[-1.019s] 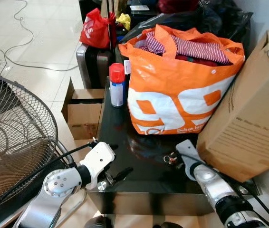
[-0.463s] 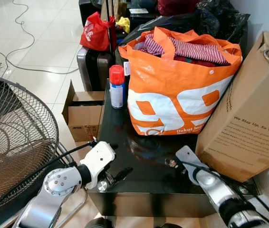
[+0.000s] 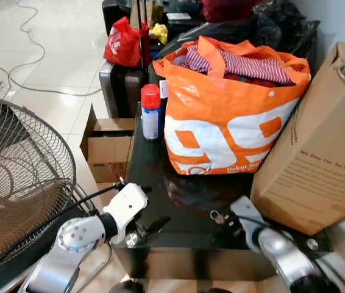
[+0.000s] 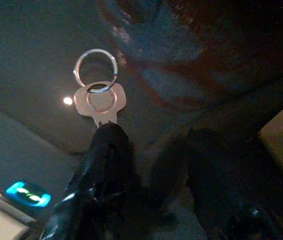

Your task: Hang keys on a hook

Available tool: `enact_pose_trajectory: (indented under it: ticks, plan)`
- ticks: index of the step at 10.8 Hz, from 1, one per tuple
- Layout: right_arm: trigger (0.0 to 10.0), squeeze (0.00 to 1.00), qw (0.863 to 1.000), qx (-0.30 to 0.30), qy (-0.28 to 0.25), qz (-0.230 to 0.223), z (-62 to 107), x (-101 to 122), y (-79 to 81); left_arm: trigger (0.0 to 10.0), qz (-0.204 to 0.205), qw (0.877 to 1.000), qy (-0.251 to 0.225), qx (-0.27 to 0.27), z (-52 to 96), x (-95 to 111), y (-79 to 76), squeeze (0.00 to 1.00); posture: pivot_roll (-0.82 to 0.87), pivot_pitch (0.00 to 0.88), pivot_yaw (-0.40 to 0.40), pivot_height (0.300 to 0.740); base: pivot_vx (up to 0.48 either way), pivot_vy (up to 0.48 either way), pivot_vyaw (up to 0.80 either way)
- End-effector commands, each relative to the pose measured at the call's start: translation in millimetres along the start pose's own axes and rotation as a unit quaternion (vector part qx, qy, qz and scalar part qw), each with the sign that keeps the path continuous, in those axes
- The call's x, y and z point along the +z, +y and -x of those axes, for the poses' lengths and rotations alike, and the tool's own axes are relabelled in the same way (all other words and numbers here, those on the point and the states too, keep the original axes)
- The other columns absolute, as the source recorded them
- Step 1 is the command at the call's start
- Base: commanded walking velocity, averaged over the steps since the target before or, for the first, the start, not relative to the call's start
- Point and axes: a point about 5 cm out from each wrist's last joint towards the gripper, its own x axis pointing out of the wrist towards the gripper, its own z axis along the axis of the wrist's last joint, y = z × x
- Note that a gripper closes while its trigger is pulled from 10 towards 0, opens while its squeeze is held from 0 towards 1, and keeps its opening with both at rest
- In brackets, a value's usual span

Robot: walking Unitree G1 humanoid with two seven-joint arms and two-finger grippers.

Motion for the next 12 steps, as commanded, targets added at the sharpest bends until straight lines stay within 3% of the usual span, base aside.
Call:
enact_pose_trajectory:
  ticks: [1,3,5,9,11,12]
  plan:
    - [10.0,0.00,0.999,0.006,-0.015,-0.042,3.2,5,-0.8,10.0,-0.007,1.000,0.000,0.000,-1.1,0,-0.6,0.00,-0.05,0.031,-0.031,0.740,0.000,0.000,0.00]
    - [10.0,0.00,0.998,0.002,-0.029,-0.054,5.9,9,-4.8,10.0,-0.007,1.000,0.000,0.000,-1.8,-1,-0.5,0.00,-0.06,0.027,-0.028,0.740,0.000,0.000,0.00]
    - [10.0,0.00,0.998,0.035,-0.039,-0.046,8.8,18,-5.7,10.0,-0.009,1.000,-0.003,-0.003,-5.3,-1,0.2,0.00,-0.06,0.026,-0.030,0.740,0.000,0.000,0.00]
    - [10.0,0.00,0.993,0.105,0.017,-0.047,-3.6,7,17.1,10.0,0.002,1.000,0.003,-0.022,-6.5,-4,-2.8,0.00,-0.06,0.036,-0.031,0.740,0.000,0.000,0.00]
    - [10.0,0.00,0.994,0.086,0.047,-0.055,-12.1,1,20.8,10.0,0.028,0.999,0.014,-0.041,-5.2,-8,-5.5,0.00,-0.05,0.039,-0.027,0.740,0.000,0.000,0.00]
    - [4.6,0.00,0.992,0.064,0.062,-0.084,-15.9,-2,19.4,10.0,0.034,0.998,0.020,-0.051,-4.7,-8,-6.0,0.00,-0.05,0.040,-0.027,0.740,0.000,0.000,0.00]
